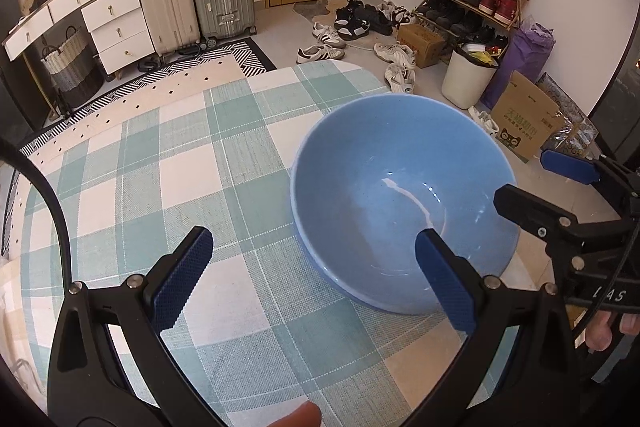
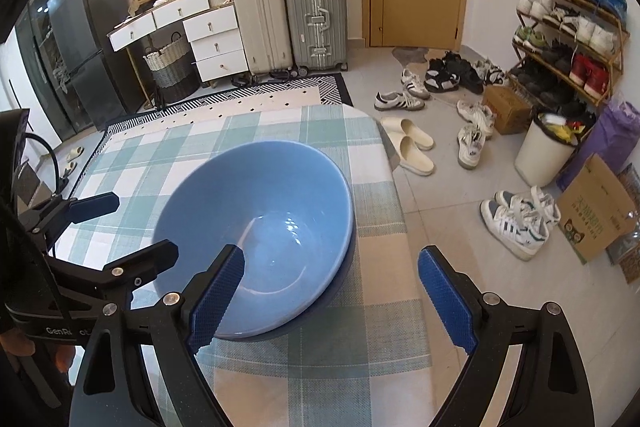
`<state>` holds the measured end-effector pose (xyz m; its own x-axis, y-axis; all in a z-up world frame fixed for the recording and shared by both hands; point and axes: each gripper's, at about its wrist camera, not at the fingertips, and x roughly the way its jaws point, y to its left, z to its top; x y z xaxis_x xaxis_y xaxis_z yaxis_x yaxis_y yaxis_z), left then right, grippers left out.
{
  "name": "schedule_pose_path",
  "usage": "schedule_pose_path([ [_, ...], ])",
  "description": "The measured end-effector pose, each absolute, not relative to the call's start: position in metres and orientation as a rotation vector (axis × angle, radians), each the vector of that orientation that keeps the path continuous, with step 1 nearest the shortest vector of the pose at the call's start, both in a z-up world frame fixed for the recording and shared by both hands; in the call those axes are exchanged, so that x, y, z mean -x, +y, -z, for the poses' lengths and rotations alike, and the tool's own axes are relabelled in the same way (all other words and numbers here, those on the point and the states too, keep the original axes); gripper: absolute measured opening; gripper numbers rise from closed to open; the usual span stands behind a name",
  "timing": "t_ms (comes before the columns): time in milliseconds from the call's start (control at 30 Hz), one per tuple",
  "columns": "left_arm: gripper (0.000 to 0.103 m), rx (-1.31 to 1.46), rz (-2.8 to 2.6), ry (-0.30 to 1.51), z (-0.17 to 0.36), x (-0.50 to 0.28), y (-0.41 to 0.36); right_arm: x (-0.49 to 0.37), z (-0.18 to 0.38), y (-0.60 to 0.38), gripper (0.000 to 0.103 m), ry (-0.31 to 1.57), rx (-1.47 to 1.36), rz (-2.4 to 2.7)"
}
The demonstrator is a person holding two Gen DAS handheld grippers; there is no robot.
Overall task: Organize plates and bowls
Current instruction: 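Move both grippers to the rim of the nested blue bowl stack, then close both grippers on the rim of the bowl stack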
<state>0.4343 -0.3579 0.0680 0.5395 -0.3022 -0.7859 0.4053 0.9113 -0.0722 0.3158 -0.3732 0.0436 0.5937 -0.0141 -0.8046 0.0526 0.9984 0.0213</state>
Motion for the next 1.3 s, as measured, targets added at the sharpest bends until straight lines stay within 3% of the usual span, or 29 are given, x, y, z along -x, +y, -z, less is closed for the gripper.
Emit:
schedule_pose_path([
  [633,0.1,-0.087,0.436,0.99,-0.03,-0.466,-0.358,-0.335,-0.004,-0.398,0.09,1.007,-0.165,0.043],
  [1067,0.075,-0.085,0.425,1.023,-0.01,-0.48,-0.359,-0.341,0.008,-0.398,0.09,1.038,-0.206,-0.001],
  [1300,0.068,-0.082,0.434,1.034,-0.007,-0.482,-0.36,-0.344,0.011,-0.394,0.088,1.05,-0.195,-0.018],
])
